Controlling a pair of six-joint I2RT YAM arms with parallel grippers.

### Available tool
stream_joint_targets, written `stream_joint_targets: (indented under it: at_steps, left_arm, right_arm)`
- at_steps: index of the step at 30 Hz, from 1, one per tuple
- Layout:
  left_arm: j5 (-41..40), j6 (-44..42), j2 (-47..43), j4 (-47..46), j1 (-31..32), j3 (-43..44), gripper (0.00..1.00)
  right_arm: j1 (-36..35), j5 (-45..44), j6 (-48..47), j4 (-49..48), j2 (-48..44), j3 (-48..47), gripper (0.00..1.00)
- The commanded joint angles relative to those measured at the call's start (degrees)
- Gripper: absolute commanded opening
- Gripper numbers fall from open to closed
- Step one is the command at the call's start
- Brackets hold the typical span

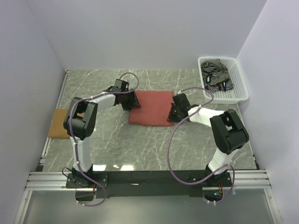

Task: Fold and stack the tank tops

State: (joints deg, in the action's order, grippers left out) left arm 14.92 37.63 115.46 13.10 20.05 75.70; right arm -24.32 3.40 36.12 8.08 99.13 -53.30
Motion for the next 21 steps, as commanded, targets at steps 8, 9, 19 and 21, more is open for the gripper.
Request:
stream_joint_targets:
  at_steps: [8, 9, 19, 21]
  left_arm:
    - [-9.89, -1.93, 3.19, 14.28, 4.38, 2.07, 0.01]
    - [-13.65, -2.38, 2.85, 16.41, 4.81, 4.34, 0.00]
    - [-39.40, -5.19, -10.06, 37.68, 5.44, 5.78, 0.00]
    - [-42.33, -5.20, -12.27, 39.80, 4.82, 4.12, 0.00]
  right_arm:
    - [0.67, 2.93, -0.96, 2.03, -4.91, -0.93, 0.28]
    - [0.59, 3.19, -1.05, 2.90, -6.74, -1.63, 0.42]
    - [0.23, 4.95, -2.90, 5.90, -18.00, -3.66, 0.54]
    - [0.23, 6.17, -2.81, 4.94, -19.24, -2.87, 0.54]
